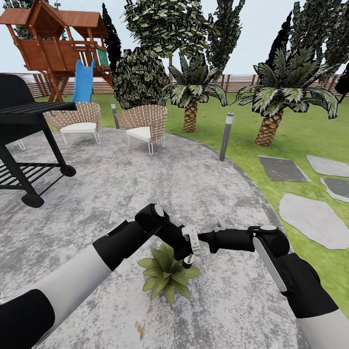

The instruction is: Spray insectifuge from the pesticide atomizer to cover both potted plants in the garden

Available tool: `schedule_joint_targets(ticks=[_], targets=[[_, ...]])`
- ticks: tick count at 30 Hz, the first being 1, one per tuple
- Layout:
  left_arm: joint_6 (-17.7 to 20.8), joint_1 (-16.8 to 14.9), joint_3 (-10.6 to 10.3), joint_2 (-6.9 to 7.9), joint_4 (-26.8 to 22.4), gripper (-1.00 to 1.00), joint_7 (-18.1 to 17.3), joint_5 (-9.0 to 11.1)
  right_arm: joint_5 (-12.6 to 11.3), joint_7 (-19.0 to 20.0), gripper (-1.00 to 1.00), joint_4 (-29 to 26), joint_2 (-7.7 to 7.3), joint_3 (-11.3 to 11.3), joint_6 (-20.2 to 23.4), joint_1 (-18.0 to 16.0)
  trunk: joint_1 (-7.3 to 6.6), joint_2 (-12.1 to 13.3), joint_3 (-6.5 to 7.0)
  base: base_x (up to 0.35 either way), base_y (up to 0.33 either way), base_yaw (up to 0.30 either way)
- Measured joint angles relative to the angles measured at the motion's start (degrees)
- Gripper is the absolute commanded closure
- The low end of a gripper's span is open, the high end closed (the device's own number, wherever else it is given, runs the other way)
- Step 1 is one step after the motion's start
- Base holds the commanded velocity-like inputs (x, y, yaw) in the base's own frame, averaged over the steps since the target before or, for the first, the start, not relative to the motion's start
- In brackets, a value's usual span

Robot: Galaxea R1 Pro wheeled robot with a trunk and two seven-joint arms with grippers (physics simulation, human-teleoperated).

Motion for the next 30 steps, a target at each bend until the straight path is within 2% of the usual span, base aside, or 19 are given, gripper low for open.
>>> schedule_joint_targets(ticks=[6,30], targets=[[0.0,0.0,0.08,0.0,0.06,1.0,0.0,-0.53,0.02,0.0,1.0,0.0,0.0,-0.01,0.01,0.0,0.0,0.0,0.0,0.0,0.0,0.0],[0.0,0.0,0.31,0.18,1.94,1.0,-0.13,-0.62,0.04,0.04,1.0,0.0,0.0,-0.02,0.05,0.0,0.0,0.0,0.0,0.0,0.0,0.0]])
